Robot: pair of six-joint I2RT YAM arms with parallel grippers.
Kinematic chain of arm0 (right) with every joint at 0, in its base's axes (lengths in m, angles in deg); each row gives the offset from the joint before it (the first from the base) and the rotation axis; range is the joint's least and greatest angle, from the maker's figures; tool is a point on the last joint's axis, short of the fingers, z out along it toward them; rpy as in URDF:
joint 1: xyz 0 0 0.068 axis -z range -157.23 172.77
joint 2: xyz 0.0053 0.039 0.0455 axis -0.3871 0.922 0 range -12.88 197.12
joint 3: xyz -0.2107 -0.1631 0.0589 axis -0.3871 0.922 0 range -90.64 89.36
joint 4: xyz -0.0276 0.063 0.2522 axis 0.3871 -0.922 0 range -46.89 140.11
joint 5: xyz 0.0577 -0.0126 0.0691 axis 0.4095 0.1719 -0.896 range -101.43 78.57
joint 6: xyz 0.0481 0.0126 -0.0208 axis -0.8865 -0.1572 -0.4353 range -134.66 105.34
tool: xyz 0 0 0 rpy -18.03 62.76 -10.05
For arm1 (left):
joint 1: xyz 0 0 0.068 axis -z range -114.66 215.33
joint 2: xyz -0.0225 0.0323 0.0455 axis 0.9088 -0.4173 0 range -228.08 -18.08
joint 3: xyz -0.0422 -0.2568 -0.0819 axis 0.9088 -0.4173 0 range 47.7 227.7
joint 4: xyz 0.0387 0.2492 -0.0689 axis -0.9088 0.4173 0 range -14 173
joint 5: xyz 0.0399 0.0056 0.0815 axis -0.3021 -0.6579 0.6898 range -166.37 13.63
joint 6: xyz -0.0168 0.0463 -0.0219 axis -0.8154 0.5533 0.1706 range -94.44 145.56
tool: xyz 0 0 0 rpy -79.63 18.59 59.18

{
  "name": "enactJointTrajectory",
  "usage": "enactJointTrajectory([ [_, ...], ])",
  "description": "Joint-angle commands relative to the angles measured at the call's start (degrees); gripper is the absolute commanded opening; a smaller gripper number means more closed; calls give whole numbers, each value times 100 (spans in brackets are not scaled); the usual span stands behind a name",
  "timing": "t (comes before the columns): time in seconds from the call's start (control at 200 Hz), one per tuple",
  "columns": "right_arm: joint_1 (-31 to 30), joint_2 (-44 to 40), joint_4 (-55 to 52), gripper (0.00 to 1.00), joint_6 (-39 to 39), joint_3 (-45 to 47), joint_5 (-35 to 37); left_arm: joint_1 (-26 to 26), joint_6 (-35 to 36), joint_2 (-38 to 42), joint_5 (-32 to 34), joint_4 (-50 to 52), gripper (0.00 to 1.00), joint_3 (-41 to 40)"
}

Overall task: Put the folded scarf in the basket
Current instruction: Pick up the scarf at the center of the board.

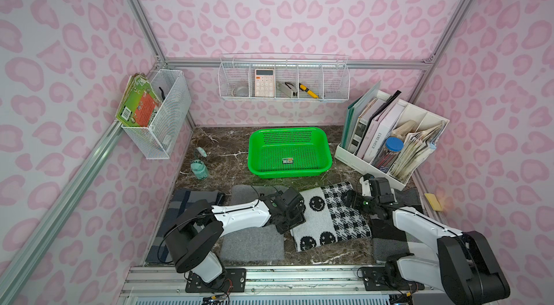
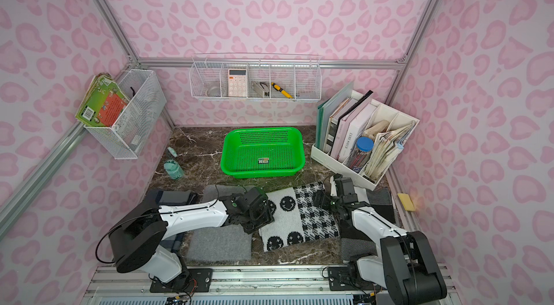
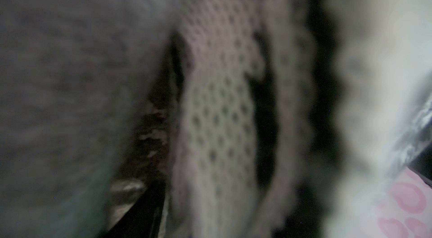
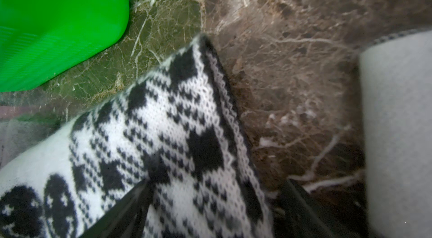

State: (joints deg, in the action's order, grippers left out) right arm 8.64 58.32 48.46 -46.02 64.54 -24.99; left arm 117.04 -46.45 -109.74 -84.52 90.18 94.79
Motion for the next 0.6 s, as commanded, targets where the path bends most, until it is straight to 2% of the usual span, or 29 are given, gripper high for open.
enactJointTrajectory([
  [0.0,-108,-4,-384,86,-197,99,155,56,-139,-186,6,37,63,-8],
  [0.065,-149,-81,-314,84,-304,232,143,65,-196,-253,45,85,57,19],
  [0.365,-257,-581,-106,72,-572,724,-11,78,-118,-378,52,139,45,275],
  [0.49,-261,-775,-45,60,-655,827,-110,83,-13,-449,-1,112,32,424],
  [0.595,-263,-951,-54,43,-662,878,-181,79,108,-406,4,144,23,518],
])
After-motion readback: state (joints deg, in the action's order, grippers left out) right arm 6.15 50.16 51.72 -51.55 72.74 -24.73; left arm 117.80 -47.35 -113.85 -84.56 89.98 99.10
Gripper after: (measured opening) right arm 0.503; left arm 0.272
